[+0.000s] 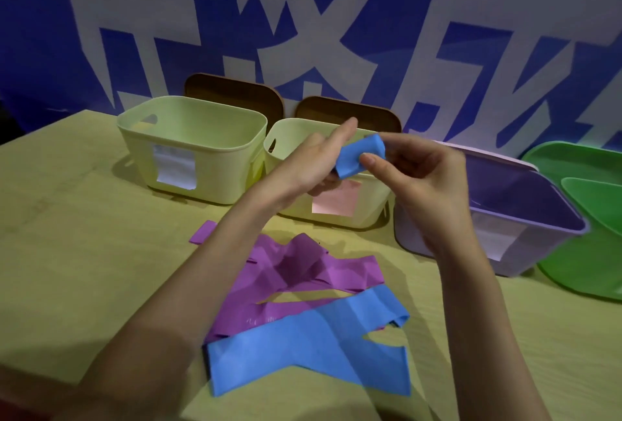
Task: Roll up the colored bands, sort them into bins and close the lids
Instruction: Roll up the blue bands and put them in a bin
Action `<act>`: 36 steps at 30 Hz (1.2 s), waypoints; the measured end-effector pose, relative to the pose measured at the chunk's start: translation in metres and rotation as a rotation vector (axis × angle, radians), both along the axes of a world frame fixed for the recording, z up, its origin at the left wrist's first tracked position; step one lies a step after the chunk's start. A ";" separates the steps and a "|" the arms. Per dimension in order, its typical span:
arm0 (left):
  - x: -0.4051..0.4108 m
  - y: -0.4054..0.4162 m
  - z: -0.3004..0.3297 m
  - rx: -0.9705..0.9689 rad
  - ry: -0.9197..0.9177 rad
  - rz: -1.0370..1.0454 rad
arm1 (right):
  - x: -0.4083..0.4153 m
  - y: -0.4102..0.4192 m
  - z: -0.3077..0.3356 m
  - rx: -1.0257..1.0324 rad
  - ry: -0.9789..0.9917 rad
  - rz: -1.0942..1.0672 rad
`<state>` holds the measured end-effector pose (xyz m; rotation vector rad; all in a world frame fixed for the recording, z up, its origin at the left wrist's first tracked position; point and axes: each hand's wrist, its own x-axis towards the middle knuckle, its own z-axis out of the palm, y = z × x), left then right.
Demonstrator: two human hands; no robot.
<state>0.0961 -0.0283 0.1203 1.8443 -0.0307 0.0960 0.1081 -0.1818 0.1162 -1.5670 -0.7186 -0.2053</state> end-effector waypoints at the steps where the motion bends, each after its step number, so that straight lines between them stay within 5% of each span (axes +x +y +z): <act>1: -0.008 0.000 0.002 0.056 0.003 -0.021 | -0.005 -0.003 0.002 -0.007 0.021 -0.001; 10: -0.088 0.032 -0.003 0.133 -0.347 -0.005 | -0.048 -0.022 0.022 -0.101 0.074 -0.019; 28: -0.148 0.059 0.001 0.106 -0.283 0.220 | -0.086 0.051 0.021 -0.156 0.237 0.110; 32: -0.145 0.080 0.004 -0.019 -0.183 0.256 | -0.077 0.076 0.021 -0.152 0.260 0.155; 36: -0.136 0.106 0.000 -0.379 -0.054 0.265 | -0.063 0.100 0.017 -0.216 0.022 0.101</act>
